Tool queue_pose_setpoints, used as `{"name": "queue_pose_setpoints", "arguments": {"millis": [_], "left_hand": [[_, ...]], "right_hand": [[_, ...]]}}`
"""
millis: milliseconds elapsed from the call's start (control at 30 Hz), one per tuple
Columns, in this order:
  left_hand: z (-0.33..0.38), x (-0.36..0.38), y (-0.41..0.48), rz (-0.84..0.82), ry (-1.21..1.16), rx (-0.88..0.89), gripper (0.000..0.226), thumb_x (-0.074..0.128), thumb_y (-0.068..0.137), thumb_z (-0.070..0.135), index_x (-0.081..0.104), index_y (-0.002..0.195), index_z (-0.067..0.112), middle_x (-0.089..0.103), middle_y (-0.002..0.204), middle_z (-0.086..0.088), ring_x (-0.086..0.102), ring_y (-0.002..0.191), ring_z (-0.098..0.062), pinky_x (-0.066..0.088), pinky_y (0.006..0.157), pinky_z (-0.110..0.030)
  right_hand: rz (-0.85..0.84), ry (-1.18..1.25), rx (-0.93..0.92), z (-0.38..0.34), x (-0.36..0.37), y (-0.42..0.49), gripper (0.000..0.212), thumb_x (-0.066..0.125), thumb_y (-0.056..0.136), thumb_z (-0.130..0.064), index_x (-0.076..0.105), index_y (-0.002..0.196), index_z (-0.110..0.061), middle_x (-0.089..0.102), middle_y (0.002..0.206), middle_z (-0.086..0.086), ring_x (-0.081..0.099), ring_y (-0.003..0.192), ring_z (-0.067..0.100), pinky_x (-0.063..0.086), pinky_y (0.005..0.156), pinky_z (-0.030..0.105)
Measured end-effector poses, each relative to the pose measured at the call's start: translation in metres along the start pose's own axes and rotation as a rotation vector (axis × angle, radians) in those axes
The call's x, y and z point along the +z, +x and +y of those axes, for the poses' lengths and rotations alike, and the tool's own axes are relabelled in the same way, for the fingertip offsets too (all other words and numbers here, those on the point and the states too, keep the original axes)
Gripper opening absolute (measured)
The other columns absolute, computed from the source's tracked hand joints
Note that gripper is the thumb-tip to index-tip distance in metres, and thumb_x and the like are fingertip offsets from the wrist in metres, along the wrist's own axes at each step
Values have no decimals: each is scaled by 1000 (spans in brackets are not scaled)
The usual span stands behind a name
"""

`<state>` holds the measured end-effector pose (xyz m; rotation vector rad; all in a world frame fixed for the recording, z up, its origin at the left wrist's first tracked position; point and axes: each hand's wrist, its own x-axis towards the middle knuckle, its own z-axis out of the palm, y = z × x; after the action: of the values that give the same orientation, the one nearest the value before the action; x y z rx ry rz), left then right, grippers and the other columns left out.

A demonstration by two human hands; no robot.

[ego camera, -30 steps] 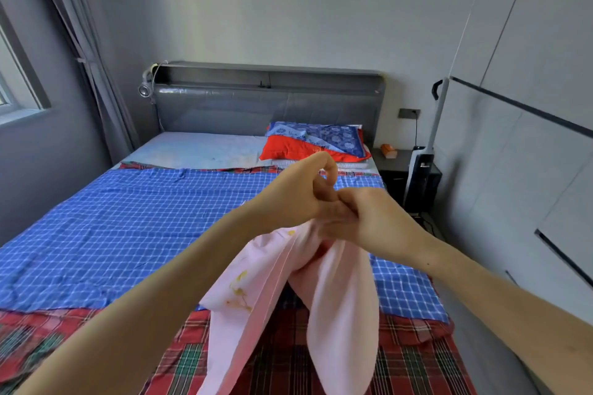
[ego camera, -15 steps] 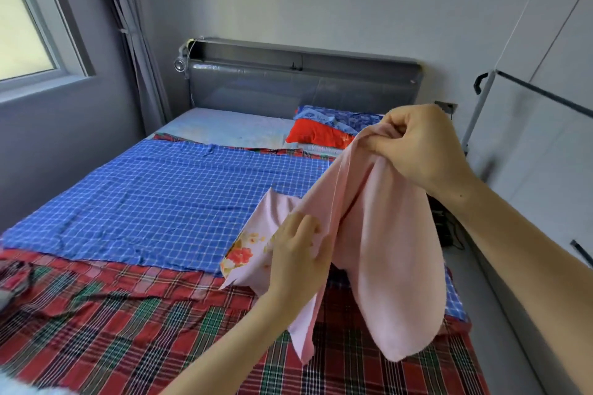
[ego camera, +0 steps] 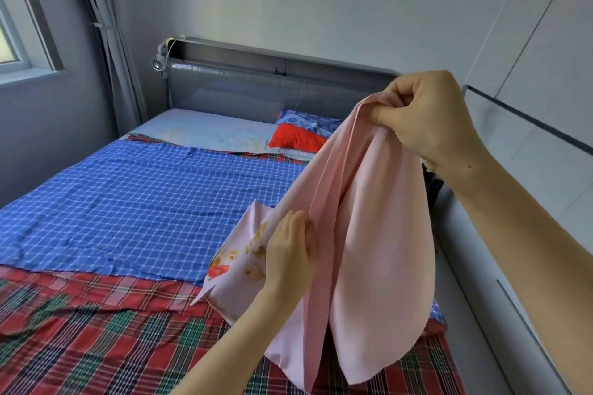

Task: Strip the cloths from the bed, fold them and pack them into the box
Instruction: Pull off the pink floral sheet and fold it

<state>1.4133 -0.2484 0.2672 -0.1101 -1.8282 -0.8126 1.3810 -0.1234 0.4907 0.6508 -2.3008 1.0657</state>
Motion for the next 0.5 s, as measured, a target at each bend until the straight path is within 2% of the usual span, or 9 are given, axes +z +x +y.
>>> {"name": "queue_pose_setpoints", "arguments": {"millis": [100, 200, 233, 267, 300, 367, 433, 500], "left_hand": [[-20, -7, -1, 6, 47, 186, 25, 53, 79, -5, 48, 95, 13, 44, 84, 1, 39, 66, -14, 33, 55, -19], [-29, -4, -7, -65, 89, 317, 14, 57, 80, 1, 61, 90, 10, 46, 84, -1, 46, 68, -20, 44, 53, -28], [-23, -3, -9, -103, 82, 280, 7, 59, 80, 7, 64, 84, 6, 49, 82, -3, 48, 68, -23, 47, 54, -33], [-16, -1, -10, -130, 90, 194, 13, 60, 80, 16, 65, 81, 3, 52, 80, -6, 50, 69, -25, 48, 58, -37], [-7, 1, -10, -152, 116, 86, 26, 60, 80, 28, 64, 80, 2, 55, 80, -8, 51, 72, -27, 48, 66, -40], [8, 7, -4, -168, 196, -100, 46, 56, 77, 48, 60, 80, 2, 56, 81, -11, 52, 76, -29, 40, 81, -37], [17, 13, 4, -144, 222, -195, 46, 54, 75, 48, 55, 76, 2, 54, 78, -12, 52, 72, -30, 35, 79, -36], [15, 19, 6, -129, 234, -223, 36, 54, 73, 40, 53, 71, 3, 52, 76, -13, 51, 70, -31, 39, 73, -39]], "right_hand": [[-6, 22, 12, 1, -4, 0, 23, 73, 79, -14, 65, 71, 6, 52, 57, 4, 40, 52, 7, 32, 46, 14], [-10, 4, 26, 4, -5, 0, 22, 74, 78, -14, 66, 71, 5, 50, 53, -1, 38, 46, 3, 31, 45, 12], [-8, 1, 32, 6, -5, 0, 22, 74, 78, -14, 65, 69, 4, 49, 49, -6, 38, 42, 2, 30, 44, 11], [-7, 4, 38, 7, -4, -1, 21, 74, 77, -14, 65, 67, 3, 47, 45, -11, 39, 40, 1, 29, 43, 9], [0, 14, 44, 8, -4, -2, 20, 75, 77, -14, 65, 67, 1, 46, 40, -12, 39, 39, 1, 29, 43, 9], [8, 30, 54, 9, -1, -2, 18, 76, 76, -13, 65, 66, -3, 46, 37, -15, 40, 39, 1, 29, 42, 9], [7, 35, 60, 9, 2, 0, 19, 76, 75, -13, 63, 61, -9, 46, 37, -17, 39, 39, 1, 30, 43, 11], [10, 36, 68, 10, 3, 2, 28, 76, 75, -12, 57, 55, -16, 44, 36, -17, 37, 39, 1, 29, 44, 12]]}}
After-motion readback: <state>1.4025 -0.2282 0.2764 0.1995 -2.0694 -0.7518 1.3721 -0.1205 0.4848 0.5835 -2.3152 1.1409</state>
